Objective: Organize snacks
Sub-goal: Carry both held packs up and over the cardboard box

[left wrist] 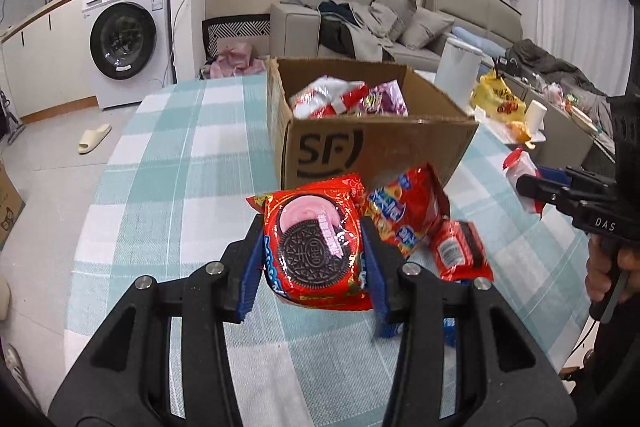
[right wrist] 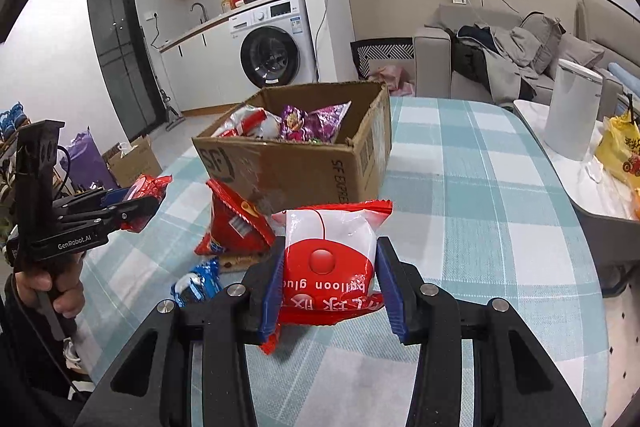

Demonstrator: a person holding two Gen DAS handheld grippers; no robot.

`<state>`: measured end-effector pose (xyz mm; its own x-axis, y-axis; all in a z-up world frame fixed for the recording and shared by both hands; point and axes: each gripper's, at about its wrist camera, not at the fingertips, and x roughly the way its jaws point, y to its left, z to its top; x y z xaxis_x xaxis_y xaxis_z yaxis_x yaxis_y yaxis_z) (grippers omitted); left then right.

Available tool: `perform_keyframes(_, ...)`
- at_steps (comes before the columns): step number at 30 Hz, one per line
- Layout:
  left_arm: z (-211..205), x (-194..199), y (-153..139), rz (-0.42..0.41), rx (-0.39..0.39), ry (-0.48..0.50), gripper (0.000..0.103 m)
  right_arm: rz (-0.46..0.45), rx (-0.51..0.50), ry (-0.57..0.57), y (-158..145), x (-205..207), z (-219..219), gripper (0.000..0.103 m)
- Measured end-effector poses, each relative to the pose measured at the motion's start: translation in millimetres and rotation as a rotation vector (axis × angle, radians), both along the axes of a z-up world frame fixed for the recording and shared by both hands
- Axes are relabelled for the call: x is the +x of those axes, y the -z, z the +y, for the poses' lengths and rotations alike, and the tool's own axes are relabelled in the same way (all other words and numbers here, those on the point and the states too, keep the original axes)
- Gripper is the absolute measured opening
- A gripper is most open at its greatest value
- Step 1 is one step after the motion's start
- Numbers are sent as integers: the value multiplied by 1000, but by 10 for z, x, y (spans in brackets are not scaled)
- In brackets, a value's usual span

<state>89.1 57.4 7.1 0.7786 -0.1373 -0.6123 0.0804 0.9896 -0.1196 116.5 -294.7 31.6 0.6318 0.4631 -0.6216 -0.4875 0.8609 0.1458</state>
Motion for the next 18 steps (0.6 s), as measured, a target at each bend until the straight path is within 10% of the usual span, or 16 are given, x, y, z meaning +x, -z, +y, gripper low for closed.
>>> perform_keyframes(18,-180,235,-302,-59,6,14,41,-52,86,17,-342,178,84,44)
